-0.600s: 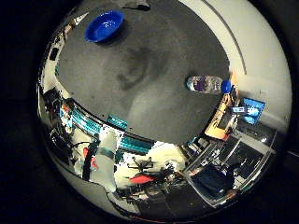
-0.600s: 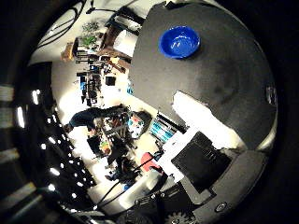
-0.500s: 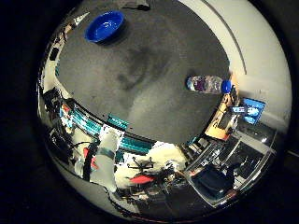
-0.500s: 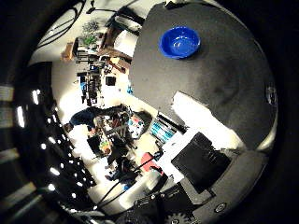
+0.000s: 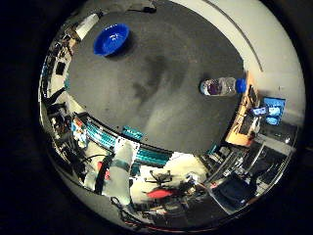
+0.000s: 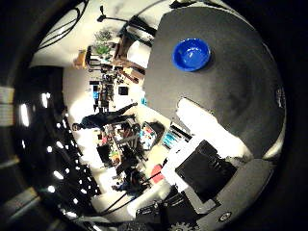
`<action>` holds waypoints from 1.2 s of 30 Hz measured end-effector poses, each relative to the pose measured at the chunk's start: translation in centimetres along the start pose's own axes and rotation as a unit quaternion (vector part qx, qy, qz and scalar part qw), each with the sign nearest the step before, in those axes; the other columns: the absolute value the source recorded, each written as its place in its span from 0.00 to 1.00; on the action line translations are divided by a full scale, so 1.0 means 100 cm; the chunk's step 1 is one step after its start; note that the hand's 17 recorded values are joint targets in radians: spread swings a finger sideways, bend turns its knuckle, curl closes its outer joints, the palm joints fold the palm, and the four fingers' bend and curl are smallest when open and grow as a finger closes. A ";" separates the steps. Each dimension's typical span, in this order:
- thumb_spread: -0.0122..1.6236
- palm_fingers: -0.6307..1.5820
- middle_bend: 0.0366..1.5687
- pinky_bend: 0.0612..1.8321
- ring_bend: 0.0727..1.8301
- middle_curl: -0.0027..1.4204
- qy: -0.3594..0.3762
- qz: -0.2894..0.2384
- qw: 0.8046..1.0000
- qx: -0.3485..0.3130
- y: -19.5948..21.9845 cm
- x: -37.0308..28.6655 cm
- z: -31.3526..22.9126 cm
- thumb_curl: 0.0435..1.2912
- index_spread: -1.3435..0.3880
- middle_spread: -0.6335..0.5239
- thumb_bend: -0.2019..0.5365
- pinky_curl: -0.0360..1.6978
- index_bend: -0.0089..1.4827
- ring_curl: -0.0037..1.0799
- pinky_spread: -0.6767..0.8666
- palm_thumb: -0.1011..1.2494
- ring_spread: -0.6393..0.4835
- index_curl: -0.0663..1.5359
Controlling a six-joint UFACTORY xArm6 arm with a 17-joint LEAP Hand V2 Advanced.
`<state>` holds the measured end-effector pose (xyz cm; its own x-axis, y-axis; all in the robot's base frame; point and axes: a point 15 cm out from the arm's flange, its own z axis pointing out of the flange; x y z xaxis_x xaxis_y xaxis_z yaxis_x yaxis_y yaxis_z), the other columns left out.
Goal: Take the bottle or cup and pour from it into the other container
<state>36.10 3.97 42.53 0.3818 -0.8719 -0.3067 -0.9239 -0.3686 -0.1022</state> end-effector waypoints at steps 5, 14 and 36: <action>0.67 0.46 0.13 0.38 0.18 0.25 -0.034 0.023 0.997 0.063 0.003 0.017 -0.027 0.30 0.55 0.49 0.24 0.02 0.12 0.17 0.75 0.62 0.67 0.24; 0.66 0.46 0.14 0.39 0.20 0.25 -0.076 0.061 0.976 0.195 0.016 0.072 -0.080 0.31 0.56 0.49 0.24 0.02 0.12 0.17 0.75 0.61 0.66 0.24; 0.67 0.45 0.18 0.43 0.25 0.26 -0.168 0.158 0.873 0.430 0.075 0.250 -0.122 0.30 0.59 0.50 0.24 0.02 0.12 0.18 0.75 0.57 0.65 0.24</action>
<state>38.98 -24.56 45.63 0.2105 -0.6896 -0.6929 -0.7125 0.3771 -0.5917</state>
